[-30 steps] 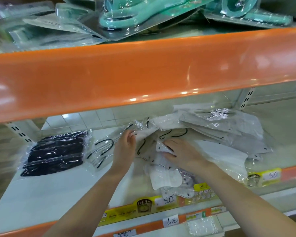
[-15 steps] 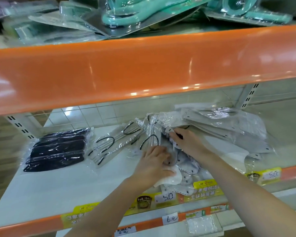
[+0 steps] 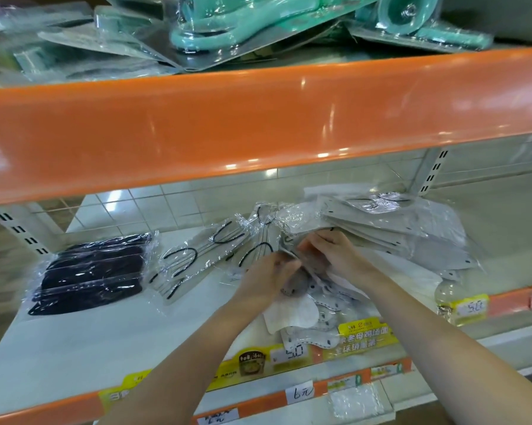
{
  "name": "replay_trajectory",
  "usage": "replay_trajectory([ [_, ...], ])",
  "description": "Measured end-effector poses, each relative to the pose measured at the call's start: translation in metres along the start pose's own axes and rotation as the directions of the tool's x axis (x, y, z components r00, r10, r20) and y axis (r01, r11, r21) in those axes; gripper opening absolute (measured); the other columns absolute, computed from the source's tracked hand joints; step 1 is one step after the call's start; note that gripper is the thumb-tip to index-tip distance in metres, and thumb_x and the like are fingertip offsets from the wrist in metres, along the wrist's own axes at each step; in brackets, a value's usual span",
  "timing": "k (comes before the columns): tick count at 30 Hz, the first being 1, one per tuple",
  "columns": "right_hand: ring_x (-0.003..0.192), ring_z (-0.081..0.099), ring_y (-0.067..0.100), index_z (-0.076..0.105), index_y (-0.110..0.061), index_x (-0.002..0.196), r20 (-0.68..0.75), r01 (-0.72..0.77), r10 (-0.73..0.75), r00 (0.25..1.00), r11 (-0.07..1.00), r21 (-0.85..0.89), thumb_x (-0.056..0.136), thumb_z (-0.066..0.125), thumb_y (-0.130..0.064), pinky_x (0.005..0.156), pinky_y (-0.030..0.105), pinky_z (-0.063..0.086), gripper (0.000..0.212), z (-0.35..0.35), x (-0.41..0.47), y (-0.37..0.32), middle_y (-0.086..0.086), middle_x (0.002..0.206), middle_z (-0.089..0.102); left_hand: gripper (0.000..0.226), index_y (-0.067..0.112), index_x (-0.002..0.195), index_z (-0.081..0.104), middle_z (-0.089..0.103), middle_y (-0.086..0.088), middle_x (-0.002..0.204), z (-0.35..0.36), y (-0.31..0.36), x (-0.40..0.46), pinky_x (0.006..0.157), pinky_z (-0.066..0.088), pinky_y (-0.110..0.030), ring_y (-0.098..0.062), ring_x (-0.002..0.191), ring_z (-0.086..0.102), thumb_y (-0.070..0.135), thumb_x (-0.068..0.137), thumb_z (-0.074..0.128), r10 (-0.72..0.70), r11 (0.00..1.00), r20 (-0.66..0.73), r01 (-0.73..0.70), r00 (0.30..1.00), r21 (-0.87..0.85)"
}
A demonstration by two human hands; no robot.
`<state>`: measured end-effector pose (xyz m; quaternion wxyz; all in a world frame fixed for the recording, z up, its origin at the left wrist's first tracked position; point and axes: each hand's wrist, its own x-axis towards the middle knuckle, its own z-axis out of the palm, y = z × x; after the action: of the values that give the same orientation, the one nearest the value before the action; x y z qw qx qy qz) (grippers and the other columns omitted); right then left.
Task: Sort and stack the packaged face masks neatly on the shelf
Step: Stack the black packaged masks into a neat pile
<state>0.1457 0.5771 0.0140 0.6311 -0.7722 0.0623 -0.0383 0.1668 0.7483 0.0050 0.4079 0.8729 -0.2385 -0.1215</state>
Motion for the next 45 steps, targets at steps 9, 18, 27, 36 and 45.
replay_trajectory([
  [9, 0.080, 0.062, 0.013, 0.068, -0.022, 0.090, 0.087, 0.160, -0.134, 0.987, 0.796, -0.584, 0.096, 0.047, -0.023, 0.073, 0.032, 0.049, 0.022, 0.006, -0.013, -0.015, -0.006, 0.087, 0.068, 0.046, -0.012, 0.080, 0.066, 0.065, -0.027, 0.078, -0.011, 0.026, -0.005, 0.069, 0.057, -0.036, -0.032, 0.073, 0.066, 0.024, 0.100, 0.044, -0.233, 0.668, 0.147, 0.268, 0.961, -0.694],
  [18, 0.091, 0.062, 0.015, 0.063, -0.027, 0.112, 0.007, 0.186, -0.230, 0.973, 0.769, -0.611, 0.096, 0.052, -0.024, 0.070, 0.024, 0.039, 0.020, 0.007, -0.028, -0.007, -0.011, 0.106, 0.065, 0.026, 0.013, 0.069, 0.062, 0.050, -0.007, 0.062, -0.043, 0.029, -0.006, 0.059, 0.037, -0.027, -0.017, 0.057, 0.044, -0.003, 0.086, 0.049, -0.260, 0.905, -0.268, 0.138, 0.928, -0.402],
  [27, 0.129, 0.035, 0.017, 0.040, -0.015, 0.139, 0.066, 0.448, -0.618, 0.783, 0.488, -0.749, 0.082, 0.071, -0.021, 0.105, 0.035, 0.033, 0.065, 0.019, -0.024, -0.038, 0.002, 0.142, 0.045, 0.034, 0.041, 0.083, 0.066, 0.070, 0.011, 0.091, -0.122, 0.077, -0.048, 0.080, 0.051, -0.032, -0.012, 0.086, 0.063, 0.013, 0.091, 0.048, 0.115, 0.982, -0.137, -0.092, 0.984, 0.167],
  [36, 0.078, 0.064, 0.023, 0.069, -0.011, 0.091, 0.143, 0.507, -0.785, 0.603, 0.237, -0.829, 0.087, 0.058, -0.014, 0.071, 0.031, 0.047, 0.012, 0.045, -0.012, -0.057, 0.002, 0.087, 0.068, 0.034, 0.020, 0.091, 0.073, 0.072, 0.004, 0.092, -0.152, 0.039, -0.067, 0.075, 0.054, -0.041, -0.021, 0.093, 0.066, 0.002, 0.077, 0.047, 0.500, 0.790, -0.312, -0.278, 0.808, 0.546],
  [45, 0.086, 0.052, 0.026, 0.050, -0.014, 0.100, 0.197, 0.632, -0.859, 0.473, 0.175, -0.755, 0.073, 0.063, 0.009, 0.075, 0.034, 0.044, 0.038, 0.108, -0.006, -0.038, 0.008, 0.095, 0.061, 0.008, 0.018, 0.087, 0.071, 0.070, 0.003, 0.080, -0.140, -0.045, -0.074, 0.049, 0.050, -0.029, -0.021, 0.064, 0.066, 0.020, 0.082, 0.064, 0.596, 0.605, -0.260, -0.213, 0.760, 0.767],
])
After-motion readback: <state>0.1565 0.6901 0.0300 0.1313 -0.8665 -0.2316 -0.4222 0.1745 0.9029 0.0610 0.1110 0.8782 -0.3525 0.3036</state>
